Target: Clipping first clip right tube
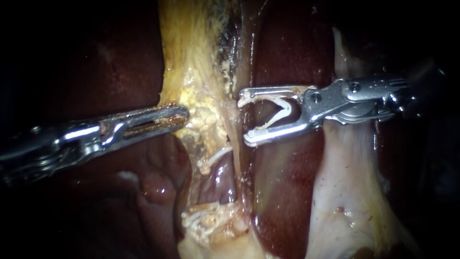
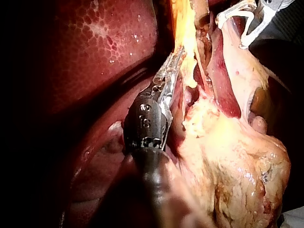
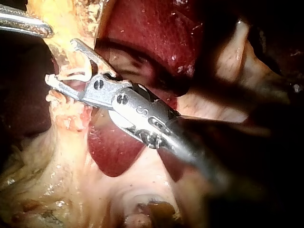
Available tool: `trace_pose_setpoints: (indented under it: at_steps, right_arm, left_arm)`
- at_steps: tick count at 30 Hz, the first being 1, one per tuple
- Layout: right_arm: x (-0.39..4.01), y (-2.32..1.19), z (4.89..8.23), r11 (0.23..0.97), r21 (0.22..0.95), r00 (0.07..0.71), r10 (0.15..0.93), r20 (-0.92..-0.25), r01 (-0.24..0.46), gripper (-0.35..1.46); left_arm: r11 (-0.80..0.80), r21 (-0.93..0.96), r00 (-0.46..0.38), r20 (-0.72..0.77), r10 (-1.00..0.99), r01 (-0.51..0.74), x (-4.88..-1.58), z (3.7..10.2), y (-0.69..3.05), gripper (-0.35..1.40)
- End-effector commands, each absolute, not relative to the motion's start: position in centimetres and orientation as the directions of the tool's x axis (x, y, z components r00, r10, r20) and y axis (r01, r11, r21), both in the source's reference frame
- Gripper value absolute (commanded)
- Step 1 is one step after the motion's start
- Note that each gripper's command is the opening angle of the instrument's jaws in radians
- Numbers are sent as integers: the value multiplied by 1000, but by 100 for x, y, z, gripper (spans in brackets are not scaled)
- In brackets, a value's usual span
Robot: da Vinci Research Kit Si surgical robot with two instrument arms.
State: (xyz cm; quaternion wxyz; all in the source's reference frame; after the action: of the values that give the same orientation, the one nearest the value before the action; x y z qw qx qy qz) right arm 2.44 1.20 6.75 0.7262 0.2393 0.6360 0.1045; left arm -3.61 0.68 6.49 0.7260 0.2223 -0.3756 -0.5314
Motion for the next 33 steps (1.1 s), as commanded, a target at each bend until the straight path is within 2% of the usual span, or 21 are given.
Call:
trace_pose_setpoints:
  at_steps: [1, 7, 12, 17, 22, 33]
  right_arm:
    - [245, 119, 675, 863, 481, 169, 456, -873, 153, 55]
    - [247, 111, 682, 859, 476, 165, 451, -877, 185, 55]
    - [256, 85, 708, 799, 555, 180, 525, -832, 230, 52]
    - [274, 54, 742, 750, 607, 244, 557, -794, 263, 51]
    - [284, 38, 768, 708, 648, 276, 587, -761, 281, 50]
    - [280, 34, 795, 690, 669, 303, 599, -742, 276, 49]
  left_arm:
    - [337, 722, 153, 310, -939, 604, -360, 648, 68, -35]
    - [332, 724, 154, 303, -941, 604, -346, 632, 80, -35]
    - [319, 719, 129, 308, -943, 617, -324, 607, 98, -35]
    - [305, 722, 98, 315, -944, 621, -309, 580, 109, -35]
    - [313, 721, 91, 330, -940, 619, -307, 559, 111, -35]
    - [314, 721, 85, 336, -938, 618, -308, 547, 108, -35]
